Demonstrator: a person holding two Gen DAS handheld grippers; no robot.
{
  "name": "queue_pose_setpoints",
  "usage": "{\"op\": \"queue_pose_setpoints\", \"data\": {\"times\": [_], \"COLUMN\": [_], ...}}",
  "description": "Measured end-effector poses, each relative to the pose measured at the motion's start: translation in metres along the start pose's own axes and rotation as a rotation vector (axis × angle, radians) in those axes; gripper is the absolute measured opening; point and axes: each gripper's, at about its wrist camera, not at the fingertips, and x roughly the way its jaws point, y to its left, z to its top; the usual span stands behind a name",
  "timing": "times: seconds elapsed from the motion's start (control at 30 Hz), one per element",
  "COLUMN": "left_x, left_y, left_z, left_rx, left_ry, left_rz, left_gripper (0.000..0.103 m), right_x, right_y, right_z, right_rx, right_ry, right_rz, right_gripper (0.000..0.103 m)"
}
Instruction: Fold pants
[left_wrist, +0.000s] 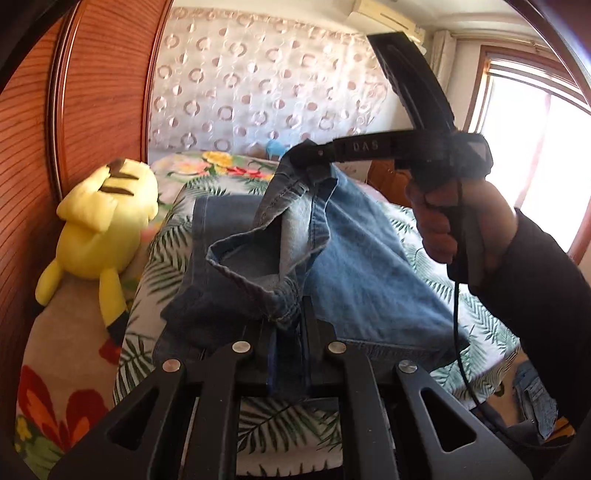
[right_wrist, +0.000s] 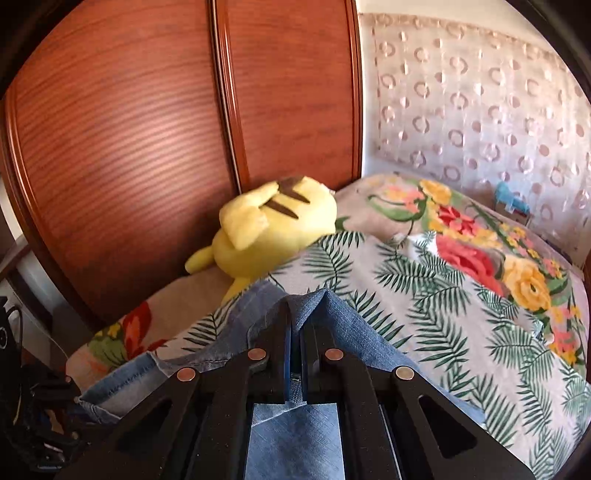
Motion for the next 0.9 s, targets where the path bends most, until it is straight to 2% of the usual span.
{"op": "queue_pose_setpoints", "data": {"times": [0.23,0.37,0.47,0.53,0.57,0.77,0.9], "left_x": [0.01,0.011,0.01,0.009,0.01,0.003,-0.003], "left_y": [0.011,0.011,0.011,0.01,0.011,0.009,0.009], "left_z": [-0.01,-0.013,-0.014,-0.014,-0.013,-0.01,-0.008], "left_rx": [-0.026,-0.019,-0.021,-0.018,-0.018,-0.014,-0.005], "left_ry": [0.038,0.046,0.051,0.052,0.054,0.045,0.04], "left_rz": [0.023,0.024,0.022,0.023,0.024,0.032,0.046], "left_gripper": [0.011,0.011,0.011,0.011,0.011,0.012,0.019], "right_x": [0.022,0.033,0.032,0.025,0.023,-0.013,-0.036], "right_y": [-0.002,-0.004,-0.002,-0.001,-0.003,-0.02,-0.029], "right_z": [0.012,0.015,0.013,0.014,0.011,-0.013,-0.047], "right_rx": [0.016,0.029,0.017,0.016,0.017,0.047,0.034], "right_ry": [0.066,0.088,0.088,0.075,0.061,0.004,0.004], "right_rz": [-0.01,-0.024,-0.028,-0.031,-0.035,-0.058,-0.143], "right_gripper": [0.003,0.008,0.028,0.048,0.05,0.051,0.051]}}
